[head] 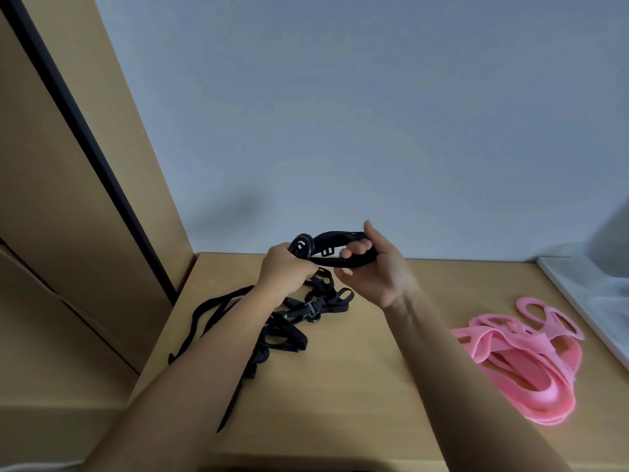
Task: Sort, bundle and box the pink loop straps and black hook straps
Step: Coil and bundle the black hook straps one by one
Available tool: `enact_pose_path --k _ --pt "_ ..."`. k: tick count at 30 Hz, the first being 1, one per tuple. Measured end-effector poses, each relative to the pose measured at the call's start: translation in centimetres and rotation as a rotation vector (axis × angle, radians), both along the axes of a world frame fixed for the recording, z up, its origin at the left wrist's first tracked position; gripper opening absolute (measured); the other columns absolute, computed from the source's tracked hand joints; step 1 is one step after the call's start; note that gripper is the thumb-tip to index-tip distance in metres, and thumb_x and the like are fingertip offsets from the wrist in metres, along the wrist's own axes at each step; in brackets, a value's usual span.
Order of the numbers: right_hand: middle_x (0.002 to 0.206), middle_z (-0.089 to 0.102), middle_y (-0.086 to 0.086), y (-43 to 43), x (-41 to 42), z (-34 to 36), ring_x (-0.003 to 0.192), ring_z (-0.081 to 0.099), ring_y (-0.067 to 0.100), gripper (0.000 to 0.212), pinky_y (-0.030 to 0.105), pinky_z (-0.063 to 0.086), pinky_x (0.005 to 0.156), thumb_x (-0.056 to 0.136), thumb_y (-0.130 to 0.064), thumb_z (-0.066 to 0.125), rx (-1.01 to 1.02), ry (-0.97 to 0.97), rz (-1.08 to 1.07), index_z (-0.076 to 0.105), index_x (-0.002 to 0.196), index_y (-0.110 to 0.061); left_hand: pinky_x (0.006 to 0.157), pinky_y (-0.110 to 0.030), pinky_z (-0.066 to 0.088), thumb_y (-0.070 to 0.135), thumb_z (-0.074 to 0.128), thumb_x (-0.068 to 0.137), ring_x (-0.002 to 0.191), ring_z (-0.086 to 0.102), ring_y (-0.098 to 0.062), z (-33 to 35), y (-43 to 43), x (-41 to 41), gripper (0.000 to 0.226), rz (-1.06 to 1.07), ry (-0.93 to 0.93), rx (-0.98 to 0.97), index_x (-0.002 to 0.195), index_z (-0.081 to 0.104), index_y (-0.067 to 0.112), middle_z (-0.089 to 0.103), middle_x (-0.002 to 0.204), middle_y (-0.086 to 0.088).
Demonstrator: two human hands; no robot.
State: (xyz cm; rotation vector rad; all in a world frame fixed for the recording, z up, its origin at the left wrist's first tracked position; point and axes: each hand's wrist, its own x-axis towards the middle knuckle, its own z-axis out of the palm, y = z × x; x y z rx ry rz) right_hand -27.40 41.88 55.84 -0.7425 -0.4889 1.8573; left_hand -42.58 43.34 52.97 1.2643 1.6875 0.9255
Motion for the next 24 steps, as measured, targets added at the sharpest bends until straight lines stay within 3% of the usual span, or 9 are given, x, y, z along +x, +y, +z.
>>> enact_pose_path --k 3,5,7,10,13,15,17,20,24 --pt "0.054 0.05 -0.003 -1.1 -0.6 0.8 0.06 0.052 0.011 0.037 0.029 0.042 0.079 0.087 -0.017 0.06 0.266 -0.489 0.153 0.057 0.05 -0.019 0.046 -0.023 0.026 -0.004 0.057 0.069 0.047 0.034 -0.017 0.5 0.7 -0.2 0.012 0.086 -0.066 -0.083 0.074 0.052 0.006 0.042 0.056 -0.005" --pt "0.064 0.053 0.002 -2.1 -1.2 1.2 0.061 0.049 0.013 0.015 0.019 0.042 0.067 0.082 -0.006 0.065 0.4 -0.789 0.188 0.065 0.067 -0.011 0.048 -0.024 0.025 -0.004 0.053 0.067 0.047 0.034 -0.018 1.1 1.4 -0.5 0.012 0.116 -0.06 -0.103 0.072 0.05 0.006 0.042 0.055 -0.006" --pt "0.063 0.044 0.004 -3.0 -1.7 1.6 0.053 0.04 0.011 0.01 0.014 0.033 0.049 0.08 -0.001 0.063 0.459 -0.975 0.127 0.058 0.074 -0.007 0.049 -0.025 0.026 -0.004 0.052 0.066 0.046 0.034 -0.018 1.8 2.1 -0.8 0.013 0.124 -0.037 -0.124 0.072 0.049 0.007 0.042 0.052 -0.006" --pt "0.059 0.04 0.005 -3.7 -1.9 0.8 0.047 0.033 0.009 0.017 0.018 0.027 0.043 0.081 0.001 0.056 0.599 -1.17 -0.006 0.05 0.065 -0.004 0.049 -0.023 0.027 -0.005 0.054 0.068 0.043 0.037 -0.018 2.2 2.8 -0.9 0.013 0.082 0.003 -0.144 0.072 0.047 0.006 0.043 0.05 -0.007" --pt "0.063 0.049 0.011 -4.1 -1.8 0.0 0.061 0.044 0.022 0.022 0.03 0.037 0.049 0.074 0.002 0.053 1.076 -1.536 -0.173 0.038 0.058 0.0 0.045 -0.024 0.027 0.003 0.055 0.079 0.049 0.04 -0.017 1.9 2.8 -0.9 0.019 -0.013 0.315 -0.072 0.066 0.043 0.008 0.046 0.058 -0.004" --pt "0.058 0.047 0.006 -4.1 -1.4 0.1 0.057 0.045 0.025 0.023 0.026 0.031 0.044 0.066 -0.001 0.049 1.454 -1.657 -0.189 0.032 0.055 -0.012 0.051 -0.026 0.031 0.008 0.05 0.086 0.06 0.043 -0.019 1.8 2.5 -0.6 0.02 -0.077 0.574 0.037 0.069 0.04 0.01 0.045 0.066 -0.001" --pt "0.057 0.046 0.005 -4.3 -1.2 0.8 0.054 0.043 0.023 0.019 0.024 0.027 0.046 0.067 -0.004 0.049 1.692 -1.715 -0.148 0.039 0.053 -0.012 0.06 -0.029 0.034 0.009 0.046 0.089 0.07 0.046 -0.023 2.2 2.0 0.3 0.012 -0.141 0.738 0.117 0.078 0.041 0.01 0.046 0.072 -0.001" --pt "0.058 0.045 0.004 -4.2 -1.1 2.2 0.057 0.036 0.018 0.024 0.025 0.03 0.049 0.078 -0.012 0.052 1.682 -1.643 -0.128 0.043 0.056 -0.012 0.065 -0.028 0.036 0.014 0.04 0.092 0.078 0.052 -0.022 2.9 0.9 2.5 0.014 -0.288 0.94 0.156 0.079 0.042 0.013 0.052 0.078 -0.001" --pt "0.059 0.04 -0.001 -3.5 -0.2 4.9 0.056 0.037 0.012 0.03 0.017 0.028 0.05 0.086 -0.015 0.06 1.241 -1.509 -0.08 0.044 0.061 -0.01 0.072 -0.029 0.048 0.015 0.041 0.091 0.088 0.059 -0.02 1.8 -1.1 5.0 0.014 -0.523 1.003 0.26 0.085 0.052 0.009 0.058 0.083 0.002"
